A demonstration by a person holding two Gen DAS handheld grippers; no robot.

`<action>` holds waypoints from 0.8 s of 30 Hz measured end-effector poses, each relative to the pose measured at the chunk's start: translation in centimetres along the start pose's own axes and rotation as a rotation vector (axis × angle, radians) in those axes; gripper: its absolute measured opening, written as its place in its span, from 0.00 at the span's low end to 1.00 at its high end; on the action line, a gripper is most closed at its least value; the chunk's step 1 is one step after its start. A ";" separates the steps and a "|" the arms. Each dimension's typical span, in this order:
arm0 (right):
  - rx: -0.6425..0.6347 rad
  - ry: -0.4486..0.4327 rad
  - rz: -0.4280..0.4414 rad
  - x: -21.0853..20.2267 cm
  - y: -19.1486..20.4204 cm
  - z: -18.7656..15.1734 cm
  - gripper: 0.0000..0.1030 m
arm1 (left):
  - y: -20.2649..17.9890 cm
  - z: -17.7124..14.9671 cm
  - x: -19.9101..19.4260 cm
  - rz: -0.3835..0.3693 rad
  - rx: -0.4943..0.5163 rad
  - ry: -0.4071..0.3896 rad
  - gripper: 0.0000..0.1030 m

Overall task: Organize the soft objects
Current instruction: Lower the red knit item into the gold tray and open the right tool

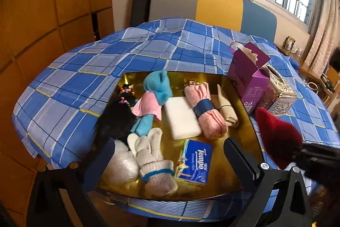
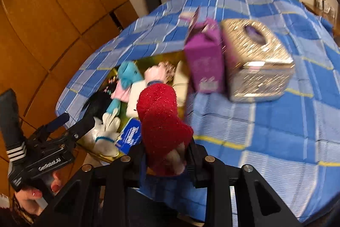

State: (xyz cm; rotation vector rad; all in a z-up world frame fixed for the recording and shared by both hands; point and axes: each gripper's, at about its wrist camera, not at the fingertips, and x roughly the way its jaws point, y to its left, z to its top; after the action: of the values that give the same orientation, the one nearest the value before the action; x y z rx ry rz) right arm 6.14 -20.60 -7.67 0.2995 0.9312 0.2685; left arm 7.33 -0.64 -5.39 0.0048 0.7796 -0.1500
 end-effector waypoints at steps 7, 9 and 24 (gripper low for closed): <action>-0.004 0.033 -0.021 2.7 2.5 -1.0 0.30 | 1.0 -0.7 -0.9 0.112 0.009 -0.050 1.00; -0.025 0.037 -0.053 3.5 3.3 -1.1 0.30 | 1.4 -0.8 -0.9 0.135 0.000 -0.054 1.00; -0.030 0.021 -0.177 5.3 2.7 -1.5 0.35 | 2.4 -1.2 -0.2 0.201 -0.041 0.005 1.00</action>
State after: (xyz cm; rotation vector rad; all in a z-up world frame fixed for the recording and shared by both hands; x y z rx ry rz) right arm 7.68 -16.02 -11.39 0.1853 0.9671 0.1227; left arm 6.72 1.80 -6.21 0.0445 0.7823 0.0564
